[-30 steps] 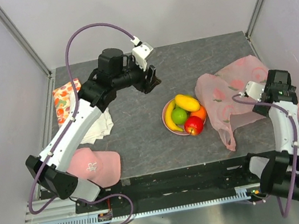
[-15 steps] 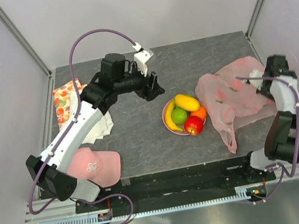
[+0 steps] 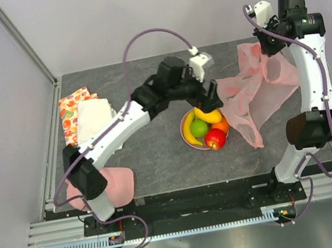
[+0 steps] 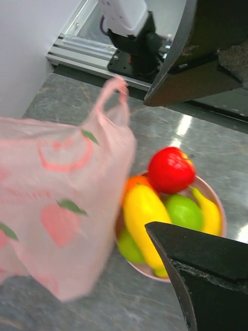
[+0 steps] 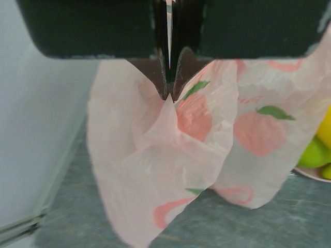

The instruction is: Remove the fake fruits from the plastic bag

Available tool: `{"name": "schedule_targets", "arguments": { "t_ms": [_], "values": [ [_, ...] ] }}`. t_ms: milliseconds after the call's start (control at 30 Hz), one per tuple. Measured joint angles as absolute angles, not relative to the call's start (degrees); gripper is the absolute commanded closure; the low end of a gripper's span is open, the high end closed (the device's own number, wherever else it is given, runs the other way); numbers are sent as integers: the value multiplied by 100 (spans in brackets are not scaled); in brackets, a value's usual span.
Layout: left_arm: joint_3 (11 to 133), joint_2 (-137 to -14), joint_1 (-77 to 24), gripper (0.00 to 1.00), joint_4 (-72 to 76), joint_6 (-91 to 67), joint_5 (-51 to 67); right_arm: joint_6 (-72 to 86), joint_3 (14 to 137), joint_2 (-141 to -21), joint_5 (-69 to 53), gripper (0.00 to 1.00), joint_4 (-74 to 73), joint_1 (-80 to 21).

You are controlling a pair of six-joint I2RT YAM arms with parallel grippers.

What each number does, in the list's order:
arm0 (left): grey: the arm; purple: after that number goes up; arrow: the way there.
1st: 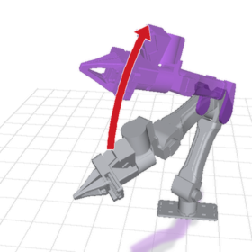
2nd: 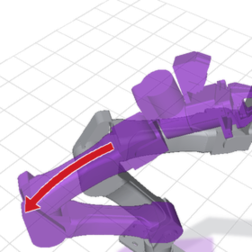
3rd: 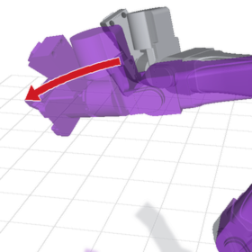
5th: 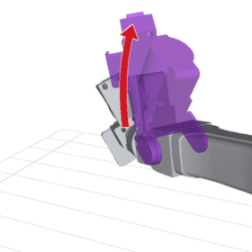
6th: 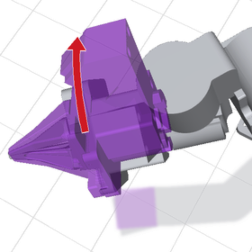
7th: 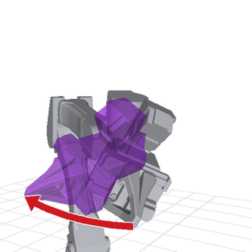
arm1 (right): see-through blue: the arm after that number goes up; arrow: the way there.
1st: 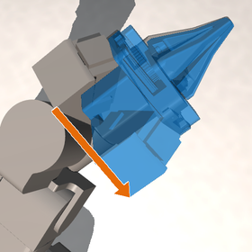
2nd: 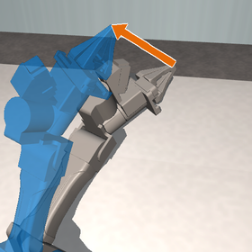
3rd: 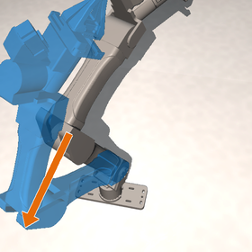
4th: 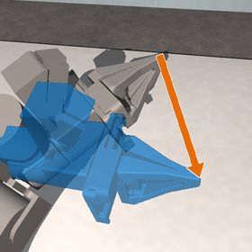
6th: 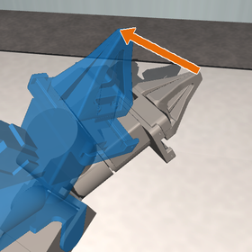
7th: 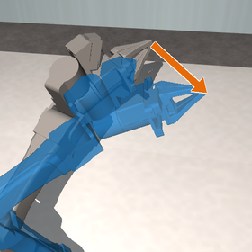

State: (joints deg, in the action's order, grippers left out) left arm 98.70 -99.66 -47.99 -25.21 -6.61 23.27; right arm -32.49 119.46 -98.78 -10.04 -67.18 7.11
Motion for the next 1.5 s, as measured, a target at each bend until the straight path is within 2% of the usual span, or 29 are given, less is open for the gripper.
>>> {"name": "schedule_targets", "arguments": {
  "t_ms": [233, 667, 700, 800, 833, 867, 1100, 1267, 1500],
  "values": [
    [10582, -10881, -5430, 1, -2287, -987, 1597, -2292, 12272, -10350, -1750, 100, -7063, 622],
    [11714, -12191, -6298, 0, -1806, -993, -340, -1728, 12352, -10379, -2283, 100, -7072, 587],
    [11771, -12324, -6355, 4, -1776, -978, -458, -1706, 12331, -10377, -2324, 100, -7072, 587],
    [11887, -12700, -6427, 36, -1754, -893, -873, -1660, 12291, -10377, -2418, 100, -7074, 587],
    [11913, -12785, -6425, 85, -1758, -858, -1004, -1651, 12291, -10377, -2438, 100, -7074, 589],
    [11931, -12870, -6407, 98, -1765, -794, -1149, -1647, 12291, -10370, -2464, 100, -7072, 596],
    [12241, -12978, -5944, 99, -1763, -344, -1415, -1623, 12481, -10425, -2709, 100, -7070, 888],
    [12881, -12973, -5120, 98, -1461, 49, -1282, -1619, 13421, -10903, -3037, 100, -6936, 1035],
    [13515, -12958, -3885, 99, -1330, 473, -932, -1562, 13745, -11260, -3356, 100, -6025, 445]
  ]
}}
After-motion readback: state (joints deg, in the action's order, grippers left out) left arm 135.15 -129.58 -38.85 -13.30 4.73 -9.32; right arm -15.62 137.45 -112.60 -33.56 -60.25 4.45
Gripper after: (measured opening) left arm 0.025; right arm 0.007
